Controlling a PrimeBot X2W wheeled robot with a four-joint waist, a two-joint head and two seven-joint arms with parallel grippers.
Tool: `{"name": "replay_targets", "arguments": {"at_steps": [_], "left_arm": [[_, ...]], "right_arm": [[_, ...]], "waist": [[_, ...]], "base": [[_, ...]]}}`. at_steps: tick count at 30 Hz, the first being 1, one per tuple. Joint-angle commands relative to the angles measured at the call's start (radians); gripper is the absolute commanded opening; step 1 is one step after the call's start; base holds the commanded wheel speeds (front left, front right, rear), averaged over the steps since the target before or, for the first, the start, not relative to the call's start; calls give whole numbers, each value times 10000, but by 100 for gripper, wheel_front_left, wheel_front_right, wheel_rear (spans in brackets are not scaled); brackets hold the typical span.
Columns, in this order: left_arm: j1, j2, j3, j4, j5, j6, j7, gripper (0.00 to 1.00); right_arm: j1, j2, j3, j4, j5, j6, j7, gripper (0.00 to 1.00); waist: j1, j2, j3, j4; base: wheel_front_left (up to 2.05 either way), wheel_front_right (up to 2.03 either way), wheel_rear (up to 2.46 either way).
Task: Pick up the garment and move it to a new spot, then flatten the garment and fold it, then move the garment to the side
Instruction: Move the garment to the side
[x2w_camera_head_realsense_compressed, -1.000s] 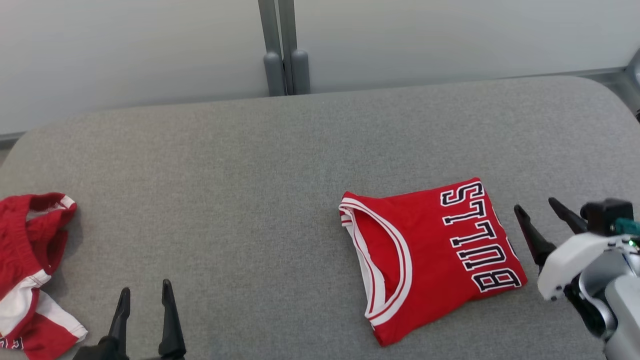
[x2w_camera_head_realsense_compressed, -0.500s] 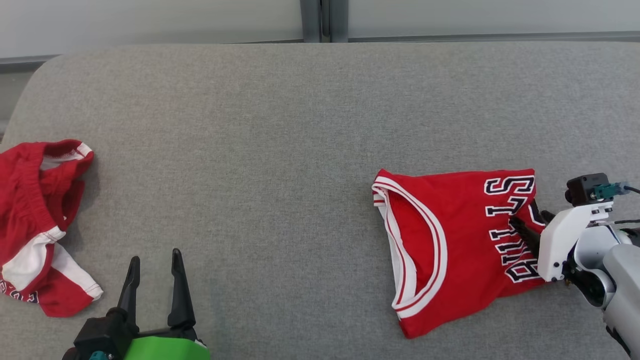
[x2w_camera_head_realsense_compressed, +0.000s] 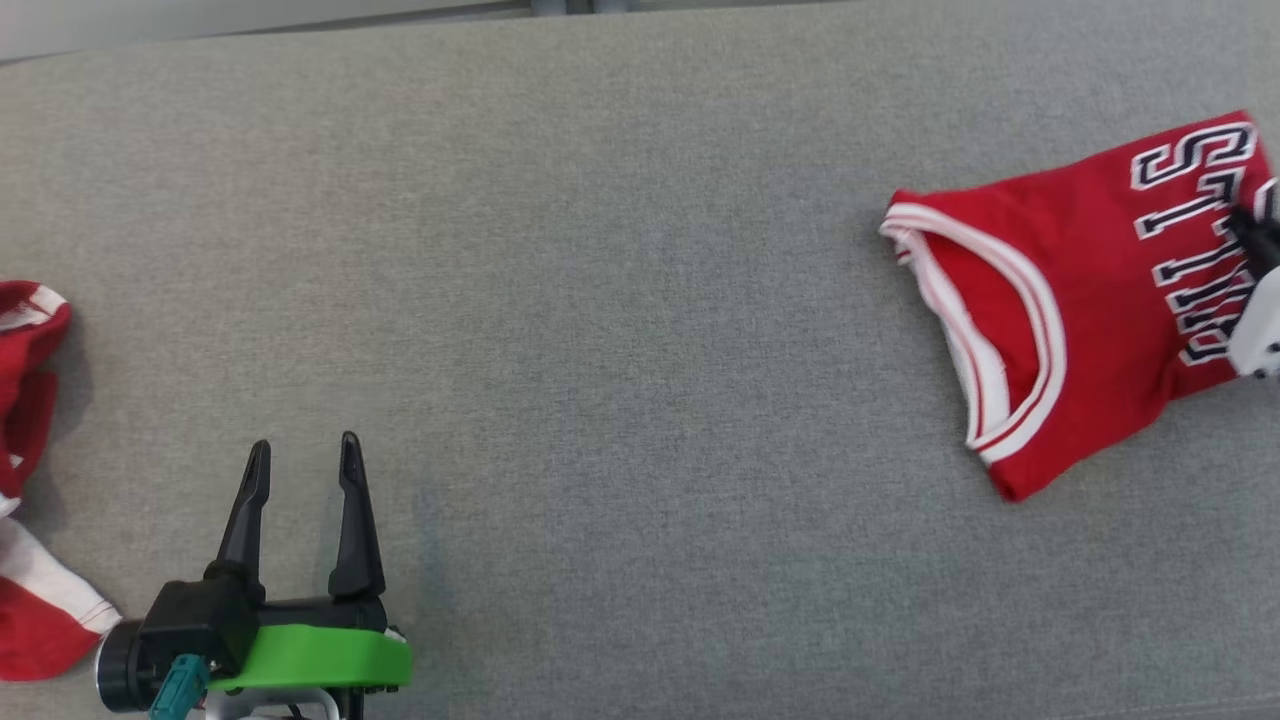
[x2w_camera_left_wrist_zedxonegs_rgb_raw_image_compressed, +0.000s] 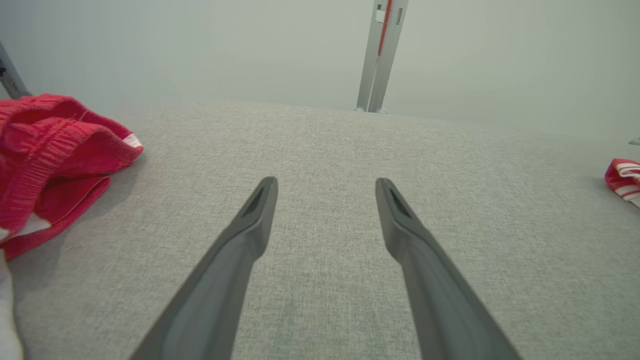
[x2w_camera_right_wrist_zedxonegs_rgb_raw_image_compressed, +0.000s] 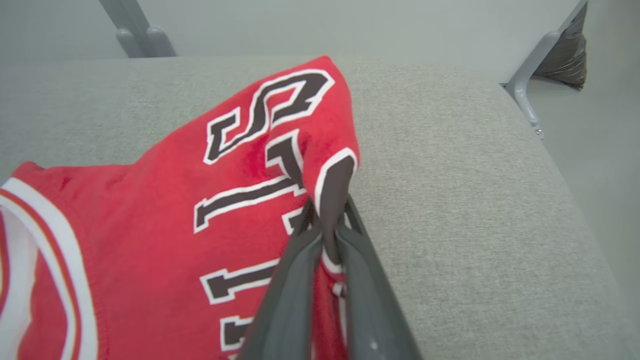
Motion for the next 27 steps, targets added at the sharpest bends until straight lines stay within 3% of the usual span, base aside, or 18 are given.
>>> {"name": "replay_targets", "arguments": {"at_steps": [1, 7, 13, 14, 15, 20, 22, 27], "left_arm": [[-199, 35, 60, -37, 244, -113, 0, 100], [-577, 35, -62, -201, 818, -542, -2, 100], [-474, 35, -115, -327, 882, -639, -2, 100], [-437, 35, -105, -322, 877, -640, -2, 100], [-382, 35, -87, -315, 864, -627, -1, 100], [-300, 33, -51, -333, 694, -464, 0, 100], [-270, 35, -48, -339, 589, -395, 0, 100], [-66, 35, -6, -206, 221, -230, 0, 100]], "right_arm": [[-386, -65, -201, 314, -115, -18, -272, 0], [-1665, -455, -979, 1917, -572, -18, -897, 0], [-2537, -644, -1372, 3426, -1260, -18, -1674, 0], [-2646, -617, -1388, 3626, -1390, -18, -1837, 25], [-2762, -529, -1427, 3874, -1529, -18, -1998, 100], [-3259, -321, -1611, 3637, -2660, -18, -2610, 100], [-3112, -270, -2213, 2519, -3310, -18, -2615, 100], [-1183, 756, -3484, -725, -4781, -19, -2614, 100]], "waist": [[0, -1, 907, -786], [0, -1, 1600, -1054], [0, -1, 1637, -975], [0, -1, 1594, -963], [0, -1, 1541, -963], [0, -1, 1326, -1064], [0, -1, 1214, -1135], [0, -1, 349, -1229]], "base": [[0, 0, 0], [0, 0, 0], [0, 0, 0], [0, 0, 0], [0, 0, 0], [0, 0, 0], [0, 0, 0], [0, 0, 0]]}}
